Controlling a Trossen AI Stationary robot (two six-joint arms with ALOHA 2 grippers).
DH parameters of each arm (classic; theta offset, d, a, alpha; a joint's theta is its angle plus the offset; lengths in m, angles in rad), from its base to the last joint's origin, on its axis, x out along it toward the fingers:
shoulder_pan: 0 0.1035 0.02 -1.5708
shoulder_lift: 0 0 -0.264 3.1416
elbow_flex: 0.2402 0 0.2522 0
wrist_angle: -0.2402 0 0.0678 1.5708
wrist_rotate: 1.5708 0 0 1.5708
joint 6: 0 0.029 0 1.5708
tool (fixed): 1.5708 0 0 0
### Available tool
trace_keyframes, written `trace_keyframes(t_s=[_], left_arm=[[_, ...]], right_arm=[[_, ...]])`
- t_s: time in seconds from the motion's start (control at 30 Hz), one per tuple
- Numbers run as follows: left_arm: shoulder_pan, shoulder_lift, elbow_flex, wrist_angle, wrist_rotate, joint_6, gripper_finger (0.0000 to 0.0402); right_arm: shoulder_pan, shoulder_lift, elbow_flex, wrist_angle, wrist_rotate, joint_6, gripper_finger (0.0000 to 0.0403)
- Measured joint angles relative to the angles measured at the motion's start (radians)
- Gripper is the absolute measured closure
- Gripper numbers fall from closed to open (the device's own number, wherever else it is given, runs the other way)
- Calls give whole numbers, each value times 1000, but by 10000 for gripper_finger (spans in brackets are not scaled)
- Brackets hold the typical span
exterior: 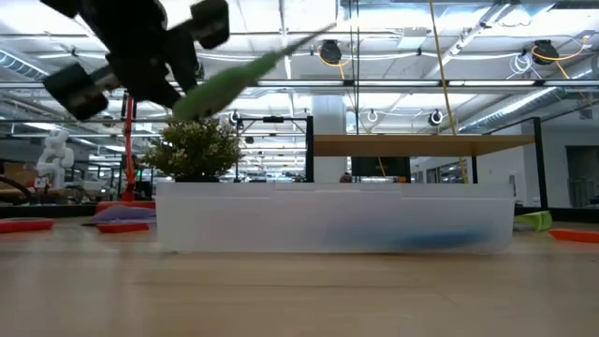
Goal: Pack school essentials
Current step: Put the green scissors into the pink supply box
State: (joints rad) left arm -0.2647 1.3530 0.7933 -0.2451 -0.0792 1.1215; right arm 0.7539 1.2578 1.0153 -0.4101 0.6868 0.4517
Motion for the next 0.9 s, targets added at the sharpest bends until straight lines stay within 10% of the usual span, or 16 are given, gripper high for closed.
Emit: trace_keyframes(t_s=[0.47,0.9], left_arm=[[-18,418,388,-261,13,104,373],[-32,545,469,-296,47,-1,356]], right_arm=[[1,-7,-1,-37,49,-51,206],[3,-7,-1,-40,48,-83,206]])
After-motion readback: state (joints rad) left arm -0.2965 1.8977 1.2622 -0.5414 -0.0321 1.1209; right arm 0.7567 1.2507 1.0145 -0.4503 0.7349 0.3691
